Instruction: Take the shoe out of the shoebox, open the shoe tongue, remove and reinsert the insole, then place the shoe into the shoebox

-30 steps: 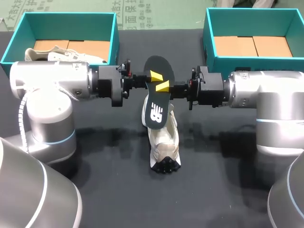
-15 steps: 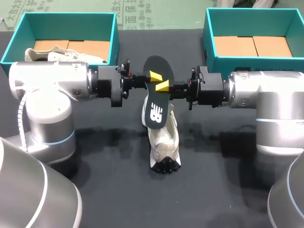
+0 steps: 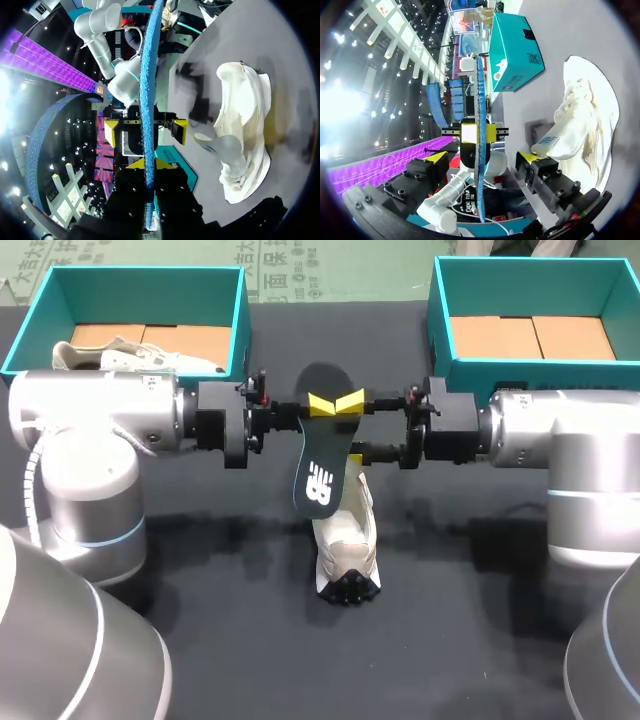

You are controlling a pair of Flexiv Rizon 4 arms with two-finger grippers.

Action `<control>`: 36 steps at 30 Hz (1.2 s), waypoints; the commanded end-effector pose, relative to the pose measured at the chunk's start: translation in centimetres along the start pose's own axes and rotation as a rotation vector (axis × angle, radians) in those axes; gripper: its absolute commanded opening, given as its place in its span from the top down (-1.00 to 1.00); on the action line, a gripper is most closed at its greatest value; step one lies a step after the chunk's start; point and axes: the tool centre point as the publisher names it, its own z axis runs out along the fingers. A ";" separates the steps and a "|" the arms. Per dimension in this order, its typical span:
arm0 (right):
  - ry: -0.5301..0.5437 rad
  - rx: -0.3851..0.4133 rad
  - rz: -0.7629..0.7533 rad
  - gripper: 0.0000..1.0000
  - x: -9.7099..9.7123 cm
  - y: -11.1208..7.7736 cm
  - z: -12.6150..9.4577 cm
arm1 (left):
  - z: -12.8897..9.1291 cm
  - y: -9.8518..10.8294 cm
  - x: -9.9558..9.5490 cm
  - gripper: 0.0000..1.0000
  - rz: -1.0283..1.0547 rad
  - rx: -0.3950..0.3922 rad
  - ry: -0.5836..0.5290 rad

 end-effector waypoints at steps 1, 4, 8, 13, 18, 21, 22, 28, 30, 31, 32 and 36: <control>-0.026 0.013 -0.048 -1.00 0.4 -0.5 -2.1 | -2.2 -1.1 -0.4 1.00 -0.022 0.013 0.014; -0.076 0.042 -0.092 -1.00 0.6 -0.6 -3.0 | -3.1 -1.8 -0.5 1.00 -0.040 0.019 0.028; -0.083 0.062 -0.094 -1.00 0.5 -0.6 -3.2 | -3.7 -3.3 -0.7 1.00 -0.041 0.083 0.136; -0.083 0.062 -0.094 -1.00 0.5 -0.6 -3.2 | -3.7 -3.3 -0.7 1.00 -0.041 0.083 0.136; -0.083 0.062 -0.094 -1.00 0.5 -0.6 -3.2 | -3.7 -3.3 -0.7 1.00 -0.041 0.083 0.136; -0.097 0.102 -0.145 -1.00 0.7 -0.6 -3.3 | -3.7 -3.3 -0.7 1.00 -0.041 0.083 0.136; -0.114 0.108 -0.176 -1.00 0.8 -0.7 -3.5 | -3.3 -4.2 -0.4 1.00 -0.048 0.094 0.133; -0.232 0.228 -0.338 -1.00 0.4 -1.4 -5.1 | -3.2 -8.3 0.6 1.00 -0.060 0.062 0.146; -0.263 0.270 -0.399 -1.00 0.2 -1.7 -5.6 | -3.5 -9.5 0.6 1.00 -0.078 0.058 0.136; -0.285 0.278 -0.429 -1.00 0.2 -1.9 -5.8 | -3.6 -10.2 0.6 1.00 -0.091 0.064 0.131; -0.318 0.309 -0.467 -1.00 0.1 -2.0 -5.9 | -3.6 -10.8 0.6 1.00 -0.090 0.068 0.138; -0.399 0.387 -0.494 -1.00 -0.3 -2.2 -5.7 | -3.7 -11.4 0.6 1.00 -0.072 0.073 0.156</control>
